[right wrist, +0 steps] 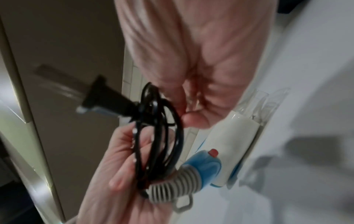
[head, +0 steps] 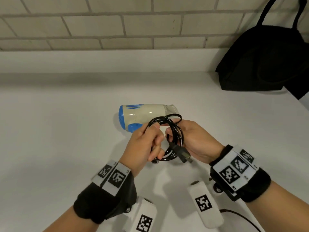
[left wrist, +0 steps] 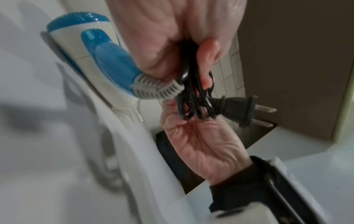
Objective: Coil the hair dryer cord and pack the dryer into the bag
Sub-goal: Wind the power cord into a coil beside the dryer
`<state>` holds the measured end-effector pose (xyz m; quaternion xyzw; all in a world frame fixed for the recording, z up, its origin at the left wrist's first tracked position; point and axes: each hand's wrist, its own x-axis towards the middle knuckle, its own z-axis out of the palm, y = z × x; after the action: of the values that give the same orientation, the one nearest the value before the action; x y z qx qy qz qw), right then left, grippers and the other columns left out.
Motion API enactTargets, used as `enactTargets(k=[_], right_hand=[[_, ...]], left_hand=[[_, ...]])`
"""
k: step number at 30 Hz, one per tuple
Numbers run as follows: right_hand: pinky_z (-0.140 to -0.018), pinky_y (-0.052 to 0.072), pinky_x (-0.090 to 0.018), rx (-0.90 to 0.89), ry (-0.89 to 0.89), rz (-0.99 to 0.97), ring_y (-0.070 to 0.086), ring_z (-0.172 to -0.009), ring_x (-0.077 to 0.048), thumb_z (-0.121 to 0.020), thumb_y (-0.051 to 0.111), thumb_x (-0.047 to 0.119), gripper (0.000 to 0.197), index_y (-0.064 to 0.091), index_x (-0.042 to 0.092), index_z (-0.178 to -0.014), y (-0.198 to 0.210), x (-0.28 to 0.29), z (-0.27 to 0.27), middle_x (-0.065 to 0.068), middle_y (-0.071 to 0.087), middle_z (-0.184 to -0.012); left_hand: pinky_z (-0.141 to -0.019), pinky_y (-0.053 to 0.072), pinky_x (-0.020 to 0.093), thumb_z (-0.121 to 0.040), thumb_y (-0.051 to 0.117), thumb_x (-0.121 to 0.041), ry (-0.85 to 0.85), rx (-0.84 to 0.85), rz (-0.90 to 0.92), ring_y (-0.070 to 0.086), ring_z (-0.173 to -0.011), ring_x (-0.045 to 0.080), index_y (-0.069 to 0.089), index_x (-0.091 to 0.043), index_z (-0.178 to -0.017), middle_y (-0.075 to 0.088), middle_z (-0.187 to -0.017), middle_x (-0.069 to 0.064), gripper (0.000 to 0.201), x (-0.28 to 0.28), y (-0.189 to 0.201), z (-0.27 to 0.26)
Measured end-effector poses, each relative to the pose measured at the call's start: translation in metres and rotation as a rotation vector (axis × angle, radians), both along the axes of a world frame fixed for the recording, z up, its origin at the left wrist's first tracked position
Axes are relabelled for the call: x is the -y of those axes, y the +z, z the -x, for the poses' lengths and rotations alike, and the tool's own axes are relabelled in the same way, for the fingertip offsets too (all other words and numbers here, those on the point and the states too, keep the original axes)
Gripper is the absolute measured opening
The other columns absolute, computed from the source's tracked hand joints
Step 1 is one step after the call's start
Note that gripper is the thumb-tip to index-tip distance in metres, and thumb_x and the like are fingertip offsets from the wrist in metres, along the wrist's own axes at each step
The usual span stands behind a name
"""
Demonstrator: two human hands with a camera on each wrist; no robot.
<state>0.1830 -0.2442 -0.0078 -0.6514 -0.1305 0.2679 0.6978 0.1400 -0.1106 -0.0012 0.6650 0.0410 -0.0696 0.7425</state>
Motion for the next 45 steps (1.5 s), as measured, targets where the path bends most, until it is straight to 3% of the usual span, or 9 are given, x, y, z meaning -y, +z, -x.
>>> enactTargets(k=[4,8,12,16,21,30,34,41,45], right_hand=[[-0.059,0.048,-0.019,0.074,-0.139,0.048,0.059,-0.061,-0.01,-0.082,0.055,-0.002,0.018,0.065,0.01,-0.09,-0.004,0.008,0.008,-0.004,0.063,-0.071],[-0.076,0.051,-0.024,0.249,-0.089,0.002,0.063,-0.081,-0.016,-0.083,0.043,-0.016,0.062,0.036,0.032,-0.122,0.001,0.018,0.02,-0.015,0.065,-0.096],[-0.084,0.043,-0.012,0.588,0.061,0.272,0.058,-0.097,-0.005,-0.075,0.063,0.0,0.092,0.009,0.054,-0.126,-0.008,0.025,0.039,0.007,0.057,-0.11],[-0.077,0.041,-0.007,0.668,-0.11,0.376,0.058,-0.089,0.0,-0.073,0.059,0.045,0.036,0.051,0.037,-0.107,-0.008,0.019,0.046,0.02,0.06,-0.095],[-0.075,0.044,-0.024,1.025,-0.298,0.914,0.042,-0.097,-0.021,-0.077,0.043,0.049,0.033,0.062,0.024,-0.087,-0.001,0.014,0.054,-0.011,0.059,-0.112],[-0.069,0.041,-0.007,0.709,0.013,0.449,0.058,-0.074,0.0,-0.079,0.057,0.017,0.015,0.062,0.013,-0.092,0.035,0.009,0.053,0.009,0.064,-0.079],[-0.068,0.052,-0.014,0.338,0.018,0.095,0.066,-0.068,-0.009,-0.082,0.053,-0.002,0.015,0.057,0.012,-0.087,0.048,0.01,0.04,-0.005,0.065,-0.074],[-0.056,0.057,-0.019,0.095,-0.209,-0.306,0.069,-0.058,-0.013,-0.079,0.051,0.015,0.009,0.053,0.01,-0.086,0.066,0.015,-0.002,-0.008,0.07,-0.059],[-0.051,0.054,-0.018,-0.113,-0.418,-0.366,0.065,-0.053,-0.009,-0.086,0.049,0.014,0.01,0.056,0.011,-0.08,0.044,0.024,-0.03,-0.005,0.07,-0.064]], left_hand=[[-0.043,0.039,0.022,-0.094,0.038,-0.028,0.084,0.011,-0.012,0.034,-0.029,0.009,0.054,-0.014,-0.067,0.044,-0.06,0.018,0.035,0.002,-0.008,-0.002],[-0.044,0.04,0.023,-0.094,0.036,-0.029,0.156,0.033,-0.019,0.038,-0.032,0.009,0.063,-0.018,-0.086,0.042,-0.045,0.007,0.03,0.005,-0.006,-0.004],[-0.047,0.04,0.026,-0.094,0.037,-0.028,0.21,0.027,0.006,0.037,-0.031,0.009,0.061,-0.018,-0.085,0.046,-0.062,0.017,0.027,0.007,-0.003,-0.007],[-0.049,0.039,0.028,-0.094,0.037,-0.027,0.221,0.035,-0.004,0.037,-0.031,0.006,0.06,-0.02,-0.079,0.053,-0.07,0.011,0.028,0.01,-0.006,-0.006],[-0.042,0.039,0.012,-0.094,0.037,-0.025,0.222,0.1,-0.162,0.04,-0.032,0.003,0.062,-0.022,-0.086,0.04,-0.035,-0.006,0.027,0.015,-0.008,-0.002],[-0.045,0.043,0.007,-0.095,0.038,-0.026,0.154,0.173,-0.188,0.052,-0.05,-0.002,0.055,-0.031,-0.078,0.055,-0.07,0.0,0.024,0.009,-0.017,0.002],[-0.046,0.043,0.012,-0.095,0.033,-0.022,0.05,0.128,-0.203,0.051,-0.042,0.003,0.051,-0.018,-0.075,0.05,-0.056,0.003,0.027,0.004,-0.013,0.002],[-0.046,0.036,0.019,-0.095,0.036,-0.029,-0.076,0.016,0.112,0.039,-0.038,0.004,0.067,-0.033,-0.066,0.048,-0.084,0.012,0.042,0.002,-0.02,0.002],[-0.041,0.033,0.015,-0.096,0.033,-0.025,-0.072,-0.006,0.124,0.034,-0.037,0.005,0.056,-0.014,-0.079,0.037,-0.043,-0.009,0.031,0.003,-0.016,0.003]])
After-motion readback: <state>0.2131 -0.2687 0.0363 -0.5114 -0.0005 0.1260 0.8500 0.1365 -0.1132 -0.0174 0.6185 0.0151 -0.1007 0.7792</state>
